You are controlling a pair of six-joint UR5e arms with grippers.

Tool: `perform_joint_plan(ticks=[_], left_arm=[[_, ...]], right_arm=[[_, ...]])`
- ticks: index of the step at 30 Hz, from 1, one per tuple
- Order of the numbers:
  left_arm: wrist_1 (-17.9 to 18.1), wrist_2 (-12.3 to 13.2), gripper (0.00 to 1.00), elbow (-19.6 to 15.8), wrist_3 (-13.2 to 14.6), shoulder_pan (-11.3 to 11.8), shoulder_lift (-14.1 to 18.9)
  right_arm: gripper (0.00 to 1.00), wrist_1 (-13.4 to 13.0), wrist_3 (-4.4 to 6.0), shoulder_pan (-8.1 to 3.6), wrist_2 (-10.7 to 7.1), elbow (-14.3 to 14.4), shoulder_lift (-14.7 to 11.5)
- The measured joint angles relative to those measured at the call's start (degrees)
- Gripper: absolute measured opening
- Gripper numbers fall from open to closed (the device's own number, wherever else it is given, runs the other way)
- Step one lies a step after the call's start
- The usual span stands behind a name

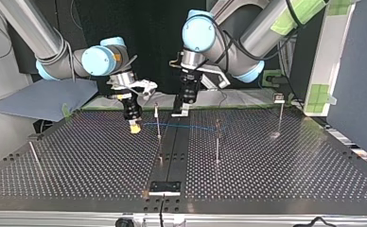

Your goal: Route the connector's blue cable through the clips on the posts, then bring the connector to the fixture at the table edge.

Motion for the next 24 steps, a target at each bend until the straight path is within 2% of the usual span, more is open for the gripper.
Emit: perform_joint_plan(ticks=[6, 14, 24], left_arm=[[-0.07, -2.97, 1.0, 1.12, 0.28, 0.46, -0.42], [0.24, -6.98, 1.0, 3.58, 0.3, 0.7, -2.89], [-0.05, -12.07, 1.0, 5.88, 0.25, 1.89, -3.27]], right_arm=[[0.0, 0.0, -0.02, 0.12, 0.0, 0.02, 0.02], [0.0, 0.08, -0.05, 0.19, -0.06, 0.0, -0.01], [0.0, 0.17, -0.05, 0.17, -0.09, -0.01, 0.0]])
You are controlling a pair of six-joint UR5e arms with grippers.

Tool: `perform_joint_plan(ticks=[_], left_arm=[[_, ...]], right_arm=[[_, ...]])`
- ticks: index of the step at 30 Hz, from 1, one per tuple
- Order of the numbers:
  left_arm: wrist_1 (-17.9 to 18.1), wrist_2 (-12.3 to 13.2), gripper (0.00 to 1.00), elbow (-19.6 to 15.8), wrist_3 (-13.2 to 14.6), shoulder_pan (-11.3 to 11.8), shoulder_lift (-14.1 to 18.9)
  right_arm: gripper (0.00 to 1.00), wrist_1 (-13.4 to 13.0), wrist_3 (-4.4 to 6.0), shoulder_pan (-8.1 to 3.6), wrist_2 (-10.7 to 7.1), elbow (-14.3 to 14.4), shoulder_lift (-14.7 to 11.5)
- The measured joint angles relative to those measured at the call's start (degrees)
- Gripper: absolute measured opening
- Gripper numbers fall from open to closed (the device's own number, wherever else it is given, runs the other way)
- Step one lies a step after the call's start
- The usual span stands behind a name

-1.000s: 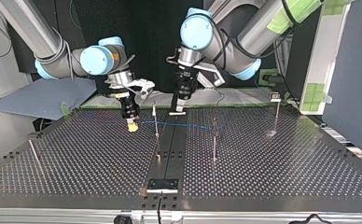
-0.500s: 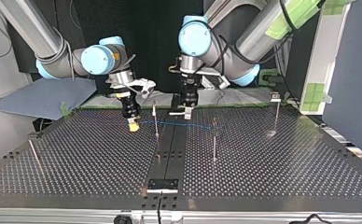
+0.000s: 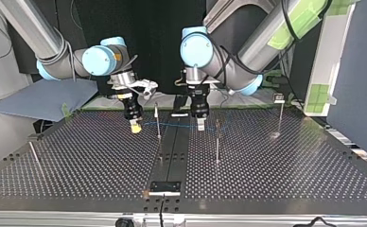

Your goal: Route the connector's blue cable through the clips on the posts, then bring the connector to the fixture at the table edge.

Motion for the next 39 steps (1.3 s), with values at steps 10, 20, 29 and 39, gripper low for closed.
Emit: perform_joint_plan(ticks=[10, 20, 29, 39], left_arm=[[-1.09, -1.94, 1.0, 2.65, -0.81, -0.07, -3.78], [-0.59, -1.03, 1.0, 5.34, -1.41, 0.46, -5.19], [-0.87, -0.45, 1.0, 6.51, -1.54, 1.25, -5.29], [-1.59, -0.35, 1.0, 6.49, -1.97, 2.06, -5.3]], right_arm=[[0.0, 0.17, -0.05, -0.01, 0.0, 0.0, 0.01], [0.0, 0.21, -0.09, 0.24, 0.0, 0.0, -0.01], [0.0, 0.28, -0.09, 0.27, 0.0, 0.0, -0.02], [0.0, 0.55, -0.1, 0.28, 0.0, 0.01, 0.0]])
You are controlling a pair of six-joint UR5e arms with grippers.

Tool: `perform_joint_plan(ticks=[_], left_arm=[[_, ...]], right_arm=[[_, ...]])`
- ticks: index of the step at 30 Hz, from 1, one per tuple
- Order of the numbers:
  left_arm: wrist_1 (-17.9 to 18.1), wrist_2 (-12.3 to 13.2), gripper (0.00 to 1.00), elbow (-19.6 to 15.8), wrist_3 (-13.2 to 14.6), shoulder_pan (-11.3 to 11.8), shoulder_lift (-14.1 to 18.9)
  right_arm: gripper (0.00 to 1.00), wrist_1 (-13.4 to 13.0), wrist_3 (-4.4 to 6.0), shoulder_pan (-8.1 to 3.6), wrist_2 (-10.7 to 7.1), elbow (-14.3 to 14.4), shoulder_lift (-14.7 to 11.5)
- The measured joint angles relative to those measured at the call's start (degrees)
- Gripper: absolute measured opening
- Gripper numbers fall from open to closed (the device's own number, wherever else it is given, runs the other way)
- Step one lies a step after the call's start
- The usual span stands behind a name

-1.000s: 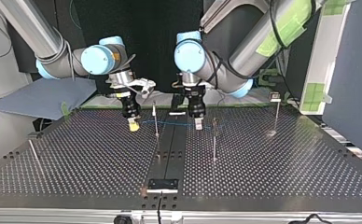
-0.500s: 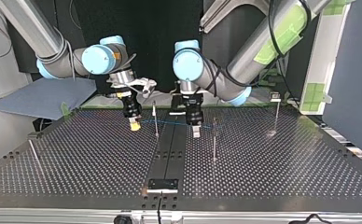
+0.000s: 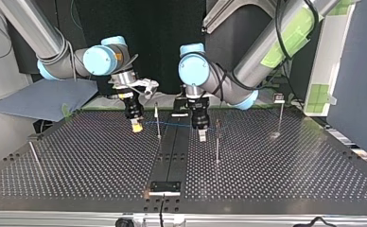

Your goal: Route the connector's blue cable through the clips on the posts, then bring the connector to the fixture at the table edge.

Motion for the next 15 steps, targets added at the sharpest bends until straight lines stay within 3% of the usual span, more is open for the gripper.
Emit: perform_joint_plan(ticks=[12, 13, 14, 15], left_arm=[[0.39, 0.23, 1.0, -0.02, 0.0, 0.02, 0.0], [0.47, 0.21, 0.96, -0.02, 0.12, -0.01, 0.0], [0.63, 0.13, 0.8, -0.02, 0.26, -0.05, 0.0], [0.77, 0.02, 0.8, -0.02, 0.34, -0.08, 0.0]], right_arm=[[0.0, 0.08, -0.16, 0.0, 0.0, 0.0, -0.03], [0.0, 0.08, -0.16, 0.0, 0.0, 0.0, -0.03], [0.0, 0.07, -0.19, 0.0, 0.0, 0.0, -0.03], [0.0, 0.08, -0.19, 0.0, 0.0, 0.0, -0.03]])
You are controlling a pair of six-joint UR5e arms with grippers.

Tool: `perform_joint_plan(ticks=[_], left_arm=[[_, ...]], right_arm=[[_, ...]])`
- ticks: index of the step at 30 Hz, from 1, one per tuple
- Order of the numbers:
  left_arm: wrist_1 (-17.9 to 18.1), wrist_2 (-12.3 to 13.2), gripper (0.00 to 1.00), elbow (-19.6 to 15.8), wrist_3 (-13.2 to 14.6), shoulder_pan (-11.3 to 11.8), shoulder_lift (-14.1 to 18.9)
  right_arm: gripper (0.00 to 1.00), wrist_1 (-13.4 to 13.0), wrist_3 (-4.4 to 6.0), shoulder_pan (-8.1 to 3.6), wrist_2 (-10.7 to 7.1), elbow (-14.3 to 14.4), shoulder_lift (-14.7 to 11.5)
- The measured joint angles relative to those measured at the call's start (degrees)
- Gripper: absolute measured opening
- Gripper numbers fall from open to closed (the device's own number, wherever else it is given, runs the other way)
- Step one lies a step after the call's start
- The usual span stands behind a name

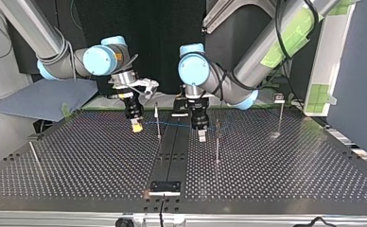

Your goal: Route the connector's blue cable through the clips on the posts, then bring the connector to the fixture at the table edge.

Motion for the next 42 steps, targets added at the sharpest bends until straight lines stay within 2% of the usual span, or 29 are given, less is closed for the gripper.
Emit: perform_joint_plan(ticks=[1, 2, 3, 4, 5, 6, 7, 22, 32, 37, 42], left_arm=[[0.22, -0.21, 0.55, 0.0, 0.08, -0.05, 0.0], [0.38, -0.4, 0.38, 0.0, 0.08, -0.08, 0.0], [0.52, -0.59, 0.38, 0.0, 0.06, -0.1, 0.0], [0.67, -0.8, 0.19, 0.0, 0.02, -0.12, 0.0], [0.77, -0.91, 0.05, 0.0, -0.04, -0.14, 0.0], [0.87, -0.95, 0.05, 0.0, -0.13, -0.16, 0.0], [0.97, -1.0, 0.0, -0.02, -0.28, -0.19, 0.0], [0.66, -0.39, 0.0, -0.2, -1.63, -0.01, 0.0], [2.83, 0.03, 0.0, -3.3, -1.38, -0.72, 0.0], [3.29, 0.32, 0.0, -3.96, -1.26, -1.41, -0.03], [3.61, 0.41, 0.0, -4.03, -1.07, -2.4, -1.24]], right_arm=[[0.0, 0.0, 0.0, 0.0, 0.0, 0.0, 0.0], [0.0, 0.0, 0.01, 0.0, 0.0, 0.0, 0.0], [0.0, 0.0, 0.01, 0.0, 0.0, 0.0, 0.0], [0.0, 0.0, 0.01, 0.0, 0.0, 0.0, 0.0], [0.0, 0.0, 0.02, 0.0, 0.0, 0.0, 0.0], [0.0, 0.0, 0.02, 0.0, 0.0, 0.0, 0.0], [0.0, -0.01, 0.01, 0.0, 0.0, 0.0, 0.0], [0.0, 0.66, -0.13, 0.0, 0.16, 0.0, 0.0], [0.0, 2.7, -0.17, 0.0, 0.34, 0.02, -0.08], [0.0, 4.75, -0.43, 0.0, 1.52, 0.54, -0.08], [0.0, 5.06, -0.52, 0.0, 2.57, 2.0, -0.09]])
